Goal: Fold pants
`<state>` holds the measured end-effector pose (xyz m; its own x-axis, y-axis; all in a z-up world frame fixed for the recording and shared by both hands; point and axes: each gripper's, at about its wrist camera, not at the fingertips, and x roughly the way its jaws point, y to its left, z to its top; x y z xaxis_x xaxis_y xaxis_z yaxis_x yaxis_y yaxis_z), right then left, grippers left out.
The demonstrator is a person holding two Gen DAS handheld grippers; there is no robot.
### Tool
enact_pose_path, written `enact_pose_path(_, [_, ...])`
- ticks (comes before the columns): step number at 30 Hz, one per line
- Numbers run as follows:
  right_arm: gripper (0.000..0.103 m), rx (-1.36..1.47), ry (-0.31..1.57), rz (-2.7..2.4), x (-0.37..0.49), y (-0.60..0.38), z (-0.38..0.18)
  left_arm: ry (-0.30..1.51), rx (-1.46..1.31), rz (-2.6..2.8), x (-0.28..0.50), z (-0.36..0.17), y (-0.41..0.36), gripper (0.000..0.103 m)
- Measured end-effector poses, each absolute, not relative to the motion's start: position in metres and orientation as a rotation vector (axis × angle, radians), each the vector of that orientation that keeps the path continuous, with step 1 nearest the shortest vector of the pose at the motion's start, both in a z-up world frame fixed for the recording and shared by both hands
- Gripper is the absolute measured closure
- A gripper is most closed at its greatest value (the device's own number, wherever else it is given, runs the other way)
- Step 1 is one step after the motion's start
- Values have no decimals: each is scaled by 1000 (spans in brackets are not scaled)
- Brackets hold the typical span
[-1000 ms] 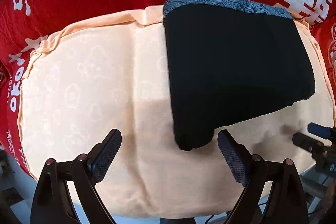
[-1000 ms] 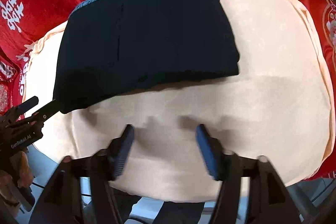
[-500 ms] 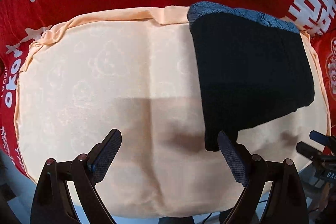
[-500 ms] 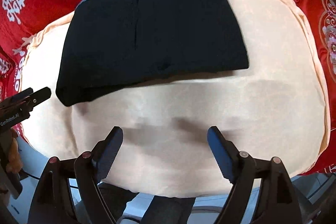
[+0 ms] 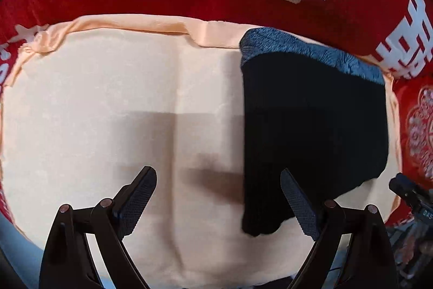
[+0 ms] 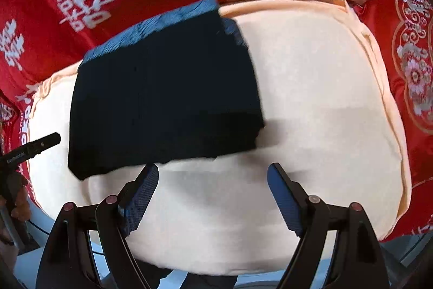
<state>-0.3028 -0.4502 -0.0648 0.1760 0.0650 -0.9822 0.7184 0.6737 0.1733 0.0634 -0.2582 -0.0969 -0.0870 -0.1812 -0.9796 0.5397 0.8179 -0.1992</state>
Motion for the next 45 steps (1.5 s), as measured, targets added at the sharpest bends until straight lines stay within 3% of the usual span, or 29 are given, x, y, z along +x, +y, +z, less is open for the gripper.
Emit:
enact_pose_path(8, [18, 833, 1311, -414, -293, -507, -80, 1528, 316, -599, 76, -102, -286, 9])
enact_pose_path(22, [18, 1115, 1197, -207, -292, -560, -138, 1648, 216, -722, 96, -140, -307, 9])
enact_pose_path(25, [18, 1173, 1187, -126, -288, -567, -155, 1650, 229, -753, 97, -147, -311, 1])
enact_pose_path(38, [18, 1256, 1120, 114, -265, -572, -186, 1664, 133, -878, 96, -175, -333, 0])
enact_pose_path(40, [26, 1283, 1133, 68, -267, -573, -187, 1635, 127, -858, 91, -169, -334, 4])
enact_pose_path(41, [34, 1284, 1139, 56, -266, -572, -186, 1621, 112, -873, 88, -165, -334, 18])
enact_pose_path(42, [45, 1287, 1138, 54, -267, -571, -184, 1611, 102, -882, 86, -160, -332, 20])
enact_pose_path(44, [55, 1270, 1135, 55, -264, -566, -175, 1581, 117, -888, 80, -148, -332, 34])
enact_pose_path(45, [58, 1260, 1133, 55, -261, -563, -172, 1573, 125, -883, 80, -145, -330, 36])
